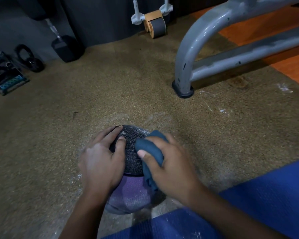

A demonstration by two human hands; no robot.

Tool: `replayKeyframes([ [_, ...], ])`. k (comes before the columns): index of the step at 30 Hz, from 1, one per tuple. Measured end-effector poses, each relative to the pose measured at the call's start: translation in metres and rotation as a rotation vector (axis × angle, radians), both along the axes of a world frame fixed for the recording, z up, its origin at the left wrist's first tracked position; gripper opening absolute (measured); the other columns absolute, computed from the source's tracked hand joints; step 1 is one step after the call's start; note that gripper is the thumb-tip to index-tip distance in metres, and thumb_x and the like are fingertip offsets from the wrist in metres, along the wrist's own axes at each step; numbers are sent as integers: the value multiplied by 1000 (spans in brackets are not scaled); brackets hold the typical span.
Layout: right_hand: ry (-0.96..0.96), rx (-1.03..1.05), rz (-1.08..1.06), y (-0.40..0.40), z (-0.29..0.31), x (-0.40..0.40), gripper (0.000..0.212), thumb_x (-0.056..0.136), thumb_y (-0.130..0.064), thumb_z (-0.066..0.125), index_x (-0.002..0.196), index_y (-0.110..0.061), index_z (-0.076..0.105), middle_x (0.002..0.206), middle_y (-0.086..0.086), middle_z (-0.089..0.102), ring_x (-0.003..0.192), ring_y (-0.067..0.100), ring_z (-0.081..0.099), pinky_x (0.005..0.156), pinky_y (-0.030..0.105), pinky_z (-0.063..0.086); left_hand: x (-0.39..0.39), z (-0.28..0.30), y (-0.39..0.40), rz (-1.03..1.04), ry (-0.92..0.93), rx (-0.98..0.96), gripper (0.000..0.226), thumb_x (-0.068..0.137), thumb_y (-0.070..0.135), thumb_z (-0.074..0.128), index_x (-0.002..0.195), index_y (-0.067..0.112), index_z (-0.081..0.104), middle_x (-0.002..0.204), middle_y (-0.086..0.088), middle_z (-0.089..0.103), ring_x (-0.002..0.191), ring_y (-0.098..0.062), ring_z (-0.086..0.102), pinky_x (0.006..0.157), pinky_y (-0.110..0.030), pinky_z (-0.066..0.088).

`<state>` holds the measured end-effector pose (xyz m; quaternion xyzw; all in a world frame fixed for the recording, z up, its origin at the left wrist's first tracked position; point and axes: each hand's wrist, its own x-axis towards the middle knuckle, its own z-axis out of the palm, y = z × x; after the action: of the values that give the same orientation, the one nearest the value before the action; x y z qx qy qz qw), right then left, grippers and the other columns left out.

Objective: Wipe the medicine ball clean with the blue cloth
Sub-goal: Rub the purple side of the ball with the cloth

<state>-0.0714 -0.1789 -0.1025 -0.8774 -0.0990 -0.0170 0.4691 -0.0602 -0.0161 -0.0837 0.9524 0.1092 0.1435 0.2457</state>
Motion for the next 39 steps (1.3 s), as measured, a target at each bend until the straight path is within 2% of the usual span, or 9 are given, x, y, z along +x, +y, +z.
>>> replayKeyframes([
  [7, 114, 57, -144, -10, -29, 43, 40, 85, -55, 45, 105, -29, 66, 98, -5, 62, 91, 19, 60, 83, 42, 51, -1, 2, -5, -28, -6, 3, 47, 87, 50, 42, 124, 36, 67, 135, 19, 59, 129, -7, 48, 108, -37, 38],
  [13, -11, -81, -15, -1, -1, -15, 47, 90, -60, 42, 129, -38, 55, 124, -9, 50, 101, 17, 60, 87, 37, 51, -1, 1, -3, -53, 92, 132, 65, 85, 56, 28, 140, 31, 53, 149, 9, 48, 134, -19, 45, 108, -45, 37],
  [16, -106, -140, 51, 10, 9, -21, 40, 92, -58, 41, 126, -40, 52, 122, -7, 47, 99, 18, 60, 81, 39, 52, -2, 2, 3, -50, 104, 114, 65, 84, 56, 28, 139, 31, 54, 148, 9, 48, 132, -19, 47, 107, -42, 38],
  [20, -21, -116, -48, 4, -4, 19, 47, 91, -60, 38, 127, -36, 55, 118, -6, 53, 102, 20, 59, 88, 41, 50, -2, 3, 6, -53, 80, 89, 66, 84, 59, 27, 135, 31, 58, 143, 10, 54, 128, -18, 51, 105, -44, 41],
  [24, 163, 61, -142, -8, -27, 45, 35, 84, -55, 46, 100, -29, 64, 96, -4, 61, 89, 19, 61, 82, 43, 51, -1, 5, 6, -117, 100, 135, 66, 85, 58, 26, 136, 30, 57, 142, 10, 54, 129, -17, 49, 105, -41, 40],
  [26, 168, 84, -150, -10, -30, 41, 34, 85, -54, 47, 101, -29, 65, 97, -6, 61, 91, 17, 61, 84, 41, 51, 2, 9, 7, -157, 159, 203, 69, 85, 60, 21, 140, 30, 51, 146, 10, 50, 133, -16, 46, 109, -46, 36],
  [30, 112, 86, -156, -12, -30, 26, 25, 94, -44, 56, 114, -31, 66, 103, -4, 57, 97, 17, 58, 87, 36, 47, 7, 12, -3, -51, 320, 323, 74, 90, 63, 7, 152, 30, 28, 159, 8, 30, 145, -17, 30, 116, -59, 8],
  [33, 98, 105, -174, -11, -30, 19, 25, 95, -43, 57, 114, -31, 66, 103, -5, 57, 96, 16, 58, 84, 34, 47, 3, 6, -14, 93, 250, 241, 72, 92, 61, 10, 149, 26, 37, 156, 4, 37, 144, -19, 31, 117, -60, 11],
  [39, 12, 13, -109, -4, -14, -14, 48, 89, -63, 41, 126, -38, 58, 123, -12, 52, 103, 13, 59, 88, 37, 50, 0, 1, -17, 92, 174, 226, 68, 89, 54, 16, 139, 25, 53, 146, 4, 51, 136, -22, 44, 111, -58, 25],
])
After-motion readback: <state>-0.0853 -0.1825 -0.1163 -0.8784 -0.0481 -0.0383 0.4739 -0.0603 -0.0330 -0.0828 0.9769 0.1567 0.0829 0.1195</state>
